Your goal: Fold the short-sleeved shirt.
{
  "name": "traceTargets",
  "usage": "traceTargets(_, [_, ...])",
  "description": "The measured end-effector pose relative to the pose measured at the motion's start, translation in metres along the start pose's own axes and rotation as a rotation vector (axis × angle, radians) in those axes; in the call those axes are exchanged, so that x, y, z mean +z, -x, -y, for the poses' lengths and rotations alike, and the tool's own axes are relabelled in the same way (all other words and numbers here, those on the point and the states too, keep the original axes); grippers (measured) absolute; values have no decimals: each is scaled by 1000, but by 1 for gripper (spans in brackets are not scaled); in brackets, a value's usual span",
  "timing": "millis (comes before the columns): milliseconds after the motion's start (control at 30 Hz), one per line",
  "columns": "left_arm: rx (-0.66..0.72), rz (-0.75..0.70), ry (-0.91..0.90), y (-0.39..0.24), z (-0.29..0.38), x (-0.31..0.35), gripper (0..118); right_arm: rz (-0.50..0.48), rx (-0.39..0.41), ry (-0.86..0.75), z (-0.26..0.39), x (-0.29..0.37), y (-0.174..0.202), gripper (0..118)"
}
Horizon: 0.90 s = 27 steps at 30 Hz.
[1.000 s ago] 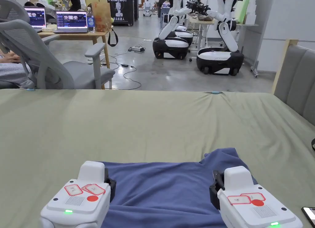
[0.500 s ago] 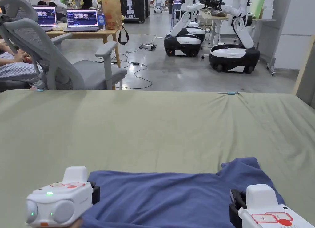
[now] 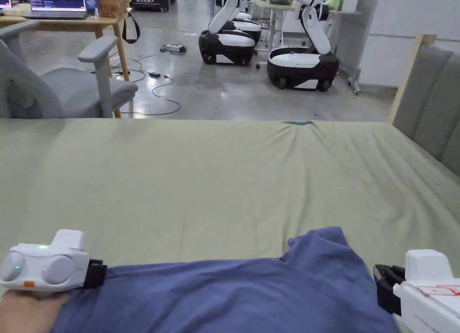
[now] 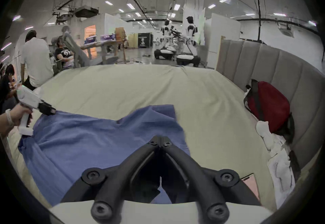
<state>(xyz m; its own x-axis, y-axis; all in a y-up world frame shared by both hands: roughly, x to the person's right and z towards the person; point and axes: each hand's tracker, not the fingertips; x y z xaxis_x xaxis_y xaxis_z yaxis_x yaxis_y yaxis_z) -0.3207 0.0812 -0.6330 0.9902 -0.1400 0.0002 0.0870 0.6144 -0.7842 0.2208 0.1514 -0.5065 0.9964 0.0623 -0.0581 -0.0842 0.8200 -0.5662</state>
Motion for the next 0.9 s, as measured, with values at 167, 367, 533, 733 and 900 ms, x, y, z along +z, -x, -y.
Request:
traceTargets(167, [-84,-5,-123,-17,-3,48,2,-16,-63,142,-17,-75,-23,92])
traceTargets(367, [-68,19,-152,-14,6,75,2,-3,-18,284,-10,-145,-10,101])
traceTargets(533, [-72,19,-140,-10,14,79,2,-31,1,293,-9,-127,3,1])
traceTargets(733, [-46,47,-203,-2,22,130,2,-64,14,138,-30,-44,5,1])
traceTargets(900, [-26,72,-300,18,56,207,2,-89,26,35,-28,62,1,1])
